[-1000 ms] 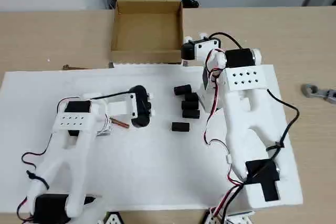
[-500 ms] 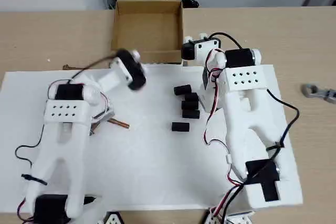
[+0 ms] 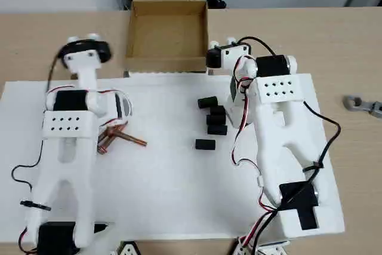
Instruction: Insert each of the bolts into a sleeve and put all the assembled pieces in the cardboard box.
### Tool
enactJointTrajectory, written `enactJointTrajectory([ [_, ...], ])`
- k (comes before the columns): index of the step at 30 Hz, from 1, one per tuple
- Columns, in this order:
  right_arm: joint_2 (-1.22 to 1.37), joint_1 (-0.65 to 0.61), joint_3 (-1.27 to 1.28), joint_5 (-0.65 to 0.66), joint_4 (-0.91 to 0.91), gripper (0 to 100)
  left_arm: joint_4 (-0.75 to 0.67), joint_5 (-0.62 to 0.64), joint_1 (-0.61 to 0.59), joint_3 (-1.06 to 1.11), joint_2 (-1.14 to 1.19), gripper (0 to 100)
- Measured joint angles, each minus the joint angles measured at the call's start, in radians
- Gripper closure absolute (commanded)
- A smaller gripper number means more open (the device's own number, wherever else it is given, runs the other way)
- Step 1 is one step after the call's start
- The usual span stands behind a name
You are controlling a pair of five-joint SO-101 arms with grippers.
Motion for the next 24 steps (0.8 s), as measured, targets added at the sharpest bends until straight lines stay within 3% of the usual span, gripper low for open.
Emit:
enactJointTrajectory([
  [7, 0.0, 0.0, 0.0, 0.0, 0.0, 99.1, 0.0, 0.261, -0.006, 0.064, 0.0, 81],
  [15, 0.0, 0.0, 0.0, 0.0, 0.0, 99.1, -0.018, 0.311, -0.008, 0.08, 0.012, 81],
  [24, 0.0, 0.0, 0.015, 0.0, 0.0, 99.1, -0.074, 0.371, -0.011, -0.025, 0.382, 81],
])
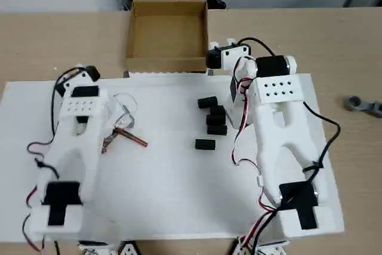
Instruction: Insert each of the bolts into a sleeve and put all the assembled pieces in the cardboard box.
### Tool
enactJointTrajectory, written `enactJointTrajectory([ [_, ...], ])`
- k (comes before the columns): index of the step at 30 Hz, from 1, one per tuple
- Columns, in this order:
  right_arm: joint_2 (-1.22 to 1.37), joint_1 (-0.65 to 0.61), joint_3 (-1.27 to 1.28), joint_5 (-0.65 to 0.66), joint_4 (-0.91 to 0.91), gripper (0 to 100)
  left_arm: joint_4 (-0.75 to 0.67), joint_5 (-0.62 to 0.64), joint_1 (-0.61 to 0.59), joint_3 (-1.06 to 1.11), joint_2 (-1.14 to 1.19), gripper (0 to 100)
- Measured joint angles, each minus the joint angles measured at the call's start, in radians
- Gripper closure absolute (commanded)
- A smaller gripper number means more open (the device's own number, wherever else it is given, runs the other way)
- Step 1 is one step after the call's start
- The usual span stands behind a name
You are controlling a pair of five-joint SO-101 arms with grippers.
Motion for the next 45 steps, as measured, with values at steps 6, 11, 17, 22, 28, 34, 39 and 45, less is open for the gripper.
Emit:
enactJointTrajectory([
  [6, 0.0, -0.002, 0.061, 0.0, 0.0, 98.9, 0.055, 0.035, 0.002, -0.143, 0.127, 82],
  [11, 0.0, 0.0, 0.061, 0.0, 0.0, 98.9, 0.063, 0.035, 0.002, -0.15, 0.135, 87],
  [17, 0.0, 0.0, 0.061, 0.0, 0.0, 98.9, 0.066, 0.017, 0.003, -0.15, 0.135, 90],
  [22, 0.0, -0.002, 0.061, 0.0, 0.0, 98.9, 0.071, -0.006, 0.005, -0.153, 0.135, 95],
  [28, 0.0, 0.0, 0.061, 0.0, 0.0, 98.9, 0.069, -0.084, 0.008, -0.175, 0.144, 100],
  [34, -0.043, 0.0, 0.061, 0.0, 0.0, 98.9, 0.112, -0.109, 0.008, -0.224, 0.166, 100],
  [39, -0.123, 0.0, 0.064, 0.0, 0.0, 99.2, 0.189, -0.117, 0.002, -0.299, 0.173, 100],
  [45, -0.146, -0.002, 0.064, 0.0, 0.0, 99.3, 0.331, -0.127, 0.002, -0.47, 0.173, 100],
])
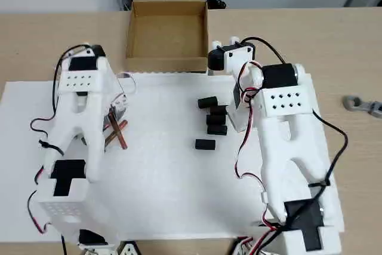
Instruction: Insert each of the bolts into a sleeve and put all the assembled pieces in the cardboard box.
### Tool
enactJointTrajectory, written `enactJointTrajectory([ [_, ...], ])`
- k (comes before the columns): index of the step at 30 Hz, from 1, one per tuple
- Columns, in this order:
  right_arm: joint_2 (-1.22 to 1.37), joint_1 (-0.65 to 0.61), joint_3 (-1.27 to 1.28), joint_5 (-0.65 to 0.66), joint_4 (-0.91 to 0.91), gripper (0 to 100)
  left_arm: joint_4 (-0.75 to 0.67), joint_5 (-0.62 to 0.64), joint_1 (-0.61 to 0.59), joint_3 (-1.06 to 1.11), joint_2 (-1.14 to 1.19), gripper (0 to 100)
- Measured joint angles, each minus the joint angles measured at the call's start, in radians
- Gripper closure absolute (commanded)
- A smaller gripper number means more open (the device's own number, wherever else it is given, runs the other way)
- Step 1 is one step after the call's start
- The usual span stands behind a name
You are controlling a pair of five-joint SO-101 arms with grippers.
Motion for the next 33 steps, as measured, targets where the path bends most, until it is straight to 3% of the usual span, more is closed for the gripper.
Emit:
enactJointTrajectory([
  [4, 0.0, 0.002, 0.0, -0.002, 0.0, 99.3, 0.106, -0.021, -0.002, -0.129, 0.0, 100],
  [8, 0.0, -0.038, 0.0, -0.003, 0.0, 99.3, 0.126, -0.049, -0.011, -0.186, -0.043, 100],
  [16, 0.0, -0.089, 0.0, -0.003, -0.026, 99.3, 0.14, -0.149, -0.038, -0.187, -0.442, 100],
  [26, 0.0, -0.091, 0.0, -0.003, -0.048, 99.4, 0.144, -0.293, -0.325, 0.055, -0.875, 100],
  [33, 0.002, -0.129, -0.005, -0.003, -0.12, 99.1, 0.146, -0.351, -0.374, 0.132, -1.008, 100],
])
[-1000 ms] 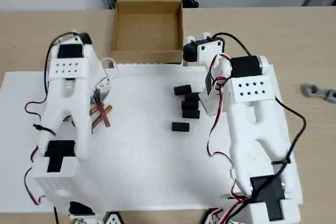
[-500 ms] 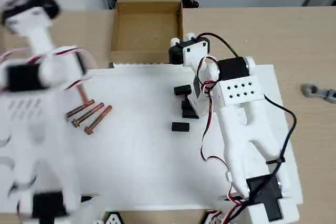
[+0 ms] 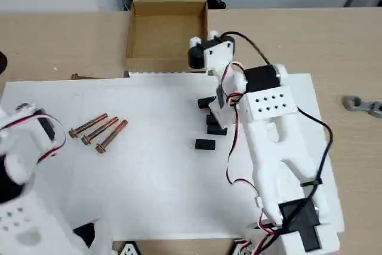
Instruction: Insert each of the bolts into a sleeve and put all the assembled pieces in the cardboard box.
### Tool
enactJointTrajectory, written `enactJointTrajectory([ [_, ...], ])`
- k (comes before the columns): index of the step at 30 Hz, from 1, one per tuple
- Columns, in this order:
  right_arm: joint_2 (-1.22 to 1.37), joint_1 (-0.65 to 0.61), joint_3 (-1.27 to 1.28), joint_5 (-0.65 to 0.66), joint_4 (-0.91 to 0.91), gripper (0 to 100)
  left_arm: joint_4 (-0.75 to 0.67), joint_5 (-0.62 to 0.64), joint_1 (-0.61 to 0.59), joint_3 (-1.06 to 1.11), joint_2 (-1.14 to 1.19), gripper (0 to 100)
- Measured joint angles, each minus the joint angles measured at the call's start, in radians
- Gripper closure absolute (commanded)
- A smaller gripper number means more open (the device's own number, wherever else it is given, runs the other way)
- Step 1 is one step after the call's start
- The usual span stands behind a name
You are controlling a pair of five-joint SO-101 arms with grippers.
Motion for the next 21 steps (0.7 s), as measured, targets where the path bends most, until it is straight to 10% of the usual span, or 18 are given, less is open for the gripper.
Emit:
enactJointTrajectory([
  [21, 0.404, -0.16, -0.293, 0.285, 0.12, 92.0, 0.0, -0.002, 0.0, 0.0, -0.213, 100],
])
